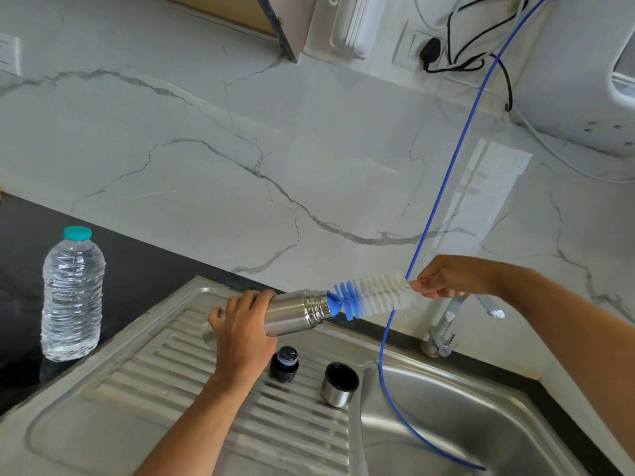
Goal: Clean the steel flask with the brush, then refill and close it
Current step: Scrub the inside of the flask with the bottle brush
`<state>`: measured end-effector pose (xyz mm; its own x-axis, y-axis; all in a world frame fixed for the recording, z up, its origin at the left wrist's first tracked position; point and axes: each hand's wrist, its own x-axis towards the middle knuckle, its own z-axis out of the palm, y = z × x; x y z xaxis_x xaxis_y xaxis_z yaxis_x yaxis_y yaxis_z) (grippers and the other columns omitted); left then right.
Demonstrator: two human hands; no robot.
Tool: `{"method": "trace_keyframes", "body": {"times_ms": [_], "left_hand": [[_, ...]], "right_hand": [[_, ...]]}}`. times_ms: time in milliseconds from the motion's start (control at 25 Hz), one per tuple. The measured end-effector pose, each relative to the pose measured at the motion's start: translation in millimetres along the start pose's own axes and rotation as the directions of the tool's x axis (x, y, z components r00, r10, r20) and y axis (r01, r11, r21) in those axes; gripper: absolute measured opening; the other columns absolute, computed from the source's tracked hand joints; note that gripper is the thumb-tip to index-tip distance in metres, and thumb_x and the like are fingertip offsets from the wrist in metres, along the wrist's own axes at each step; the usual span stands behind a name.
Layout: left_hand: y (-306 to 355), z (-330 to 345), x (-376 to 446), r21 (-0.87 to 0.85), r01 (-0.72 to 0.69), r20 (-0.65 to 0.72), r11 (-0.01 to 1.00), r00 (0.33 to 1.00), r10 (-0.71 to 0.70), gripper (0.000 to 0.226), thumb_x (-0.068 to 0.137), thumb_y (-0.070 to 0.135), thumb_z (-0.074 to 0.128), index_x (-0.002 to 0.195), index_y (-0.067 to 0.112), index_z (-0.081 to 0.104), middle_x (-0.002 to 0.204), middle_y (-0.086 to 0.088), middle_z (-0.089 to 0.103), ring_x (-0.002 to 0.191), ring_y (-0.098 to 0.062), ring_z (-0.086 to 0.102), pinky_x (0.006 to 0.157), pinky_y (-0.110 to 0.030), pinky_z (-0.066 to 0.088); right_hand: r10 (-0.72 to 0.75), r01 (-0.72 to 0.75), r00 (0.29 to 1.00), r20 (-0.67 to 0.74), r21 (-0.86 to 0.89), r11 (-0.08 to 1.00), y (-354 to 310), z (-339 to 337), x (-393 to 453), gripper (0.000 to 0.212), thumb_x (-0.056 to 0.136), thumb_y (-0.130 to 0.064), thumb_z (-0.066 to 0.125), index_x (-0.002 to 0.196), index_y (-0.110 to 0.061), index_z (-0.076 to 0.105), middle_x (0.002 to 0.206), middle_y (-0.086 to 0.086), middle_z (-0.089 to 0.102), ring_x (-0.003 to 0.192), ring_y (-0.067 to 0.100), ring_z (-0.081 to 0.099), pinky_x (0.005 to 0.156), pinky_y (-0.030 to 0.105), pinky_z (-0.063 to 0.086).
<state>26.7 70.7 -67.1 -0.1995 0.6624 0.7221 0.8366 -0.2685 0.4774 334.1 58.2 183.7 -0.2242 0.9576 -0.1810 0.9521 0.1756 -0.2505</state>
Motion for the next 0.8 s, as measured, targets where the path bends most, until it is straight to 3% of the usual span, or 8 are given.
{"method": "trace_keyframes", "body": {"times_ms": [80,200,240,320,400,440,640,800], "left_hand": [[0.7,-0.9,0.2,-0.008,-0.002,-0.005,1.0,1.0,0.002,0.08,0.046,0.004,0.09,0.119,0.025,0.064,0.108,0.004,0.067,0.098,-0.025,0.062,0.088,-0.053,0.042],[1.9,-1.4,0.0,-0.007,0.003,0.009,1.0,1.0,-0.003,0.079,0.047,0.006,0.091,0.119,0.025,0.065,0.108,0.004,0.067,0.099,-0.025,0.062,0.088,-0.053,0.043],[1.2,-1.2,-0.7,-0.003,0.012,0.018,1.0,1.0,-0.012,0.078,0.048,0.007,0.091,0.12,0.025,0.066,0.108,0.004,0.067,0.099,-0.025,0.062,0.089,-0.053,0.042],[-0.3,0.0,-2.2,-0.006,0.046,0.028,0.999,0.999,-0.045,0.078,0.048,0.007,0.091,0.12,0.024,0.066,0.108,0.004,0.066,0.099,-0.025,0.061,0.088,-0.054,0.043],[-0.3,0.7,-2.3,-0.031,0.095,0.026,0.995,0.995,-0.094,0.077,0.05,0.007,0.09,0.122,0.023,0.066,0.108,0.004,0.066,0.1,-0.026,0.06,0.088,-0.054,0.043],[-0.1,0.9,-2.0,-0.04,0.11,0.025,0.993,0.994,-0.109,0.077,0.05,0.006,0.089,0.122,0.022,0.065,0.109,0.003,0.066,0.101,-0.026,0.06,0.088,-0.054,0.043],[2.9,-0.1,-3.5,-0.054,0.102,0.019,0.993,0.995,-0.101,0.077,0.049,0.007,0.089,0.121,0.022,0.066,0.107,0.003,0.066,0.1,-0.027,0.06,0.087,-0.054,0.044],[0.1,-0.6,-3.1,-0.051,0.085,0.0,0.995,0.996,-0.085,0.078,0.047,0.006,0.089,0.12,0.022,0.066,0.106,0.003,0.066,0.098,-0.027,0.061,0.086,-0.054,0.044]], "right_hand": [[0.104,-0.115,0.987,0.125,0.079,0.99,-2.1,-6.1,-3.3,0.049,0.086,-0.057,0.06,0.062,-0.015,0.057,0.054,0.0,0.041,0.049,0.012,0.025,0.049,0.02,0.027],[0.233,-0.278,0.932,0.276,0.137,0.951,-6.2,-8.3,-6.6,0.052,0.098,-0.049,0.056,0.057,-0.018,0.054,0.052,-0.002,0.036,0.045,0.01,0.019,0.045,0.02,0.021],[0.241,-0.267,0.941,0.239,0.084,0.96,-9.0,-4.9,-6.5,0.051,0.098,-0.049,0.056,0.059,-0.017,0.057,0.053,-0.002,0.039,0.045,0.01,0.023,0.047,0.019,0.024],[0.125,-0.126,0.992,-0.017,-0.221,0.967,-14.9,3.8,-7.0,0.049,0.099,-0.057,0.05,0.072,-0.018,0.064,0.06,-0.004,0.053,0.051,0.009,0.042,0.06,0.021,0.036],[-0.162,-0.018,0.942,-0.293,-0.526,0.85,-20.3,12.8,-13.7,0.054,0.094,-0.072,0.033,0.094,-0.028,0.064,0.081,-0.009,0.066,0.073,0.009,0.06,0.073,0.026,0.042],[-0.273,0.023,0.897,-0.349,-0.58,0.814,-25.1,17.4,-18.9,0.059,0.089,-0.078,0.027,0.106,-0.032,0.061,0.09,-0.012,0.068,0.08,0.009,0.062,0.075,0.028,0.043],[-0.404,0.018,0.852,-0.333,-0.752,0.659,-47.1,48.7,-20.8,0.088,0.082,-0.09,0.028,0.15,-0.035,0.038,0.121,-0.01,0.067,0.1,0.019,0.069,0.081,0.035,0.054],[-0.376,-0.017,0.883,-0.281,-0.819,0.573,-41.7,49.4,-12.8,0.088,0.082,-0.091,0.013,0.131,-0.031,0.053,0.101,-0.008,0.069,0.086,0.016,0.066,0.077,0.033,0.055]]}}
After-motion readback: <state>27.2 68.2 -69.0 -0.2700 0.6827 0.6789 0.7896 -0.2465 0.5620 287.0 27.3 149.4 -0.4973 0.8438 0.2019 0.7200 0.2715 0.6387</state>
